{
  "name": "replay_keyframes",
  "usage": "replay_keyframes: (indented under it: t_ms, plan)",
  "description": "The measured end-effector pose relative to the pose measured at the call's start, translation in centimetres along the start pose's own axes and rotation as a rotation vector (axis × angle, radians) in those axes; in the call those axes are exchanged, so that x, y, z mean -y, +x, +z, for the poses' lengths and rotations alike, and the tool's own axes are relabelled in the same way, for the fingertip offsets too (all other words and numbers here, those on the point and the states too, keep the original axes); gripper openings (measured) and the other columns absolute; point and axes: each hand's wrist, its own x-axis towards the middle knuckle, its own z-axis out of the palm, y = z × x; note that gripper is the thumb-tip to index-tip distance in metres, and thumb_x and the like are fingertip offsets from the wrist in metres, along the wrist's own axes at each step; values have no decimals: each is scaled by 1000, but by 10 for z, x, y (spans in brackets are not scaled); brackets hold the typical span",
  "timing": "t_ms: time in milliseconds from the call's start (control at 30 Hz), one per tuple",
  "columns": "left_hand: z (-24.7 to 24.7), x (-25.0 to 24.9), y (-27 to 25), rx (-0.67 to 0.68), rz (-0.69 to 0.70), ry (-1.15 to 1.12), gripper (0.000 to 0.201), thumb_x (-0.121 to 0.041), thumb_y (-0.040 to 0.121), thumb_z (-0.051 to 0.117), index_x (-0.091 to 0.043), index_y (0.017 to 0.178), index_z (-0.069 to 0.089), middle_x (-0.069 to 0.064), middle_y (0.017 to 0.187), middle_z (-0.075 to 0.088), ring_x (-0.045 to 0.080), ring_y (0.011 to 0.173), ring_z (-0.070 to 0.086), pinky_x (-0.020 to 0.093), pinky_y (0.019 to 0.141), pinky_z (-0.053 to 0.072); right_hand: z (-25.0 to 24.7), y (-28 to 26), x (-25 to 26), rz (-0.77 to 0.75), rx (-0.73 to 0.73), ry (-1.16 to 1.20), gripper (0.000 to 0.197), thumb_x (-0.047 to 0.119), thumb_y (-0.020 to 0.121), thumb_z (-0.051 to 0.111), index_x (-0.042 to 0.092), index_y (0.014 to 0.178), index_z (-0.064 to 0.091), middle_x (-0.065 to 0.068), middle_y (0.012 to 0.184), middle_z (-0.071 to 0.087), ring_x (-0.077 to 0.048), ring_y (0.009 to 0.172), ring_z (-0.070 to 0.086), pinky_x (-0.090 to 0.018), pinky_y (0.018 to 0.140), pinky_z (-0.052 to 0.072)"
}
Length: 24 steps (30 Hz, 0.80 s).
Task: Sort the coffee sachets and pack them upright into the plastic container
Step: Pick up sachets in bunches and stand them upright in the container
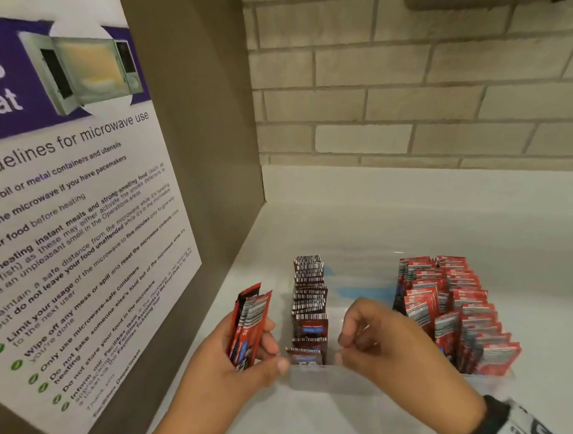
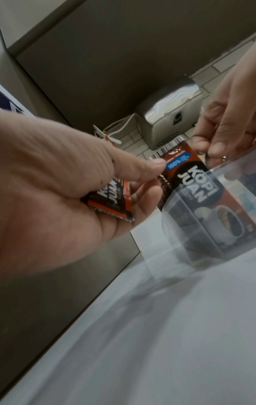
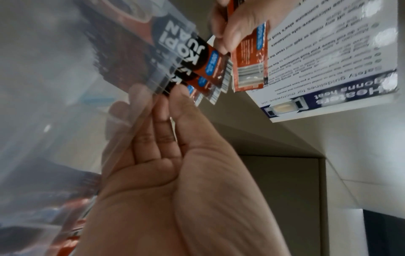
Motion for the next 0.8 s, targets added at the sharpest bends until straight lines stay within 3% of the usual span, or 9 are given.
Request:
replay_keyframes:
  t_ms: [200,333,400,467,533,600,667,733,800]
  plan:
    - [-7,0,4,24,-25,-48,44,-8,56,81,-9,96,64,2,78,68,13,66,64,22,58,52,-6,11,-4,295,-96,682,27,-4,84,61,17,101,59,-4,107,61,-20,94,65,-32,84,51]
    - [-7,7,9,48,-80,-106,49,-9,51,80,-10,96,62,1,77,68,15,66,63,22,55,50,-7,24,7,542,-77,1070,28,-10,88,49,6,111,54,-11,104,53,-33,108,57,-31,77,49]
    - [-7,9,11,63,-89,-131,49,-10,50,80,-10,95,62,2,77,67,19,66,63,24,55,50,-7,28,10,650,-43,1182,9,5,90,53,7,99,54,-9,92,47,-26,85,56,-31,72,44]
    - [-8,12,13,69,-98,-154,44,-4,57,81,-9,96,62,2,77,67,19,67,63,25,55,51,-4,32,12,721,0,1252,26,28,86,57,10,103,47,-5,86,38,-18,70,39,-30,65,38]
    - [-7,15,14,56,-102,-178,38,2,66,80,-7,98,62,4,79,66,18,67,62,26,56,53,-1,38,14,732,16,1267,57,44,82,55,18,129,36,-3,90,41,-15,75,40,-29,67,38]
    - [-5,16,15,26,-111,-194,25,4,78,66,-5,100,61,7,87,68,19,72,65,27,60,56,4,42,21,750,31,1234,75,52,89,44,14,148,18,-5,128,48,-19,101,51,-31,79,42]
    - [-3,16,16,0,-124,-226,20,4,85,57,-5,103,62,4,99,72,15,90,70,28,71,59,7,43,29,762,85,1218,69,56,94,31,14,147,21,-6,132,51,-20,91,57,-33,67,45]
    - [0,13,18,3,-142,-279,25,0,87,54,-9,108,62,-3,110,71,11,104,66,28,85,56,11,44,34,733,165,1245,57,58,95,24,17,125,49,-8,98,68,-21,78,58,-39,64,43]
    - [4,11,20,15,-165,-326,30,-4,85,55,-15,113,62,-7,114,70,11,109,64,28,87,55,17,47,36,677,215,1247,62,62,93,18,17,99,60,-11,86,68,-26,79,60,-42,68,44]
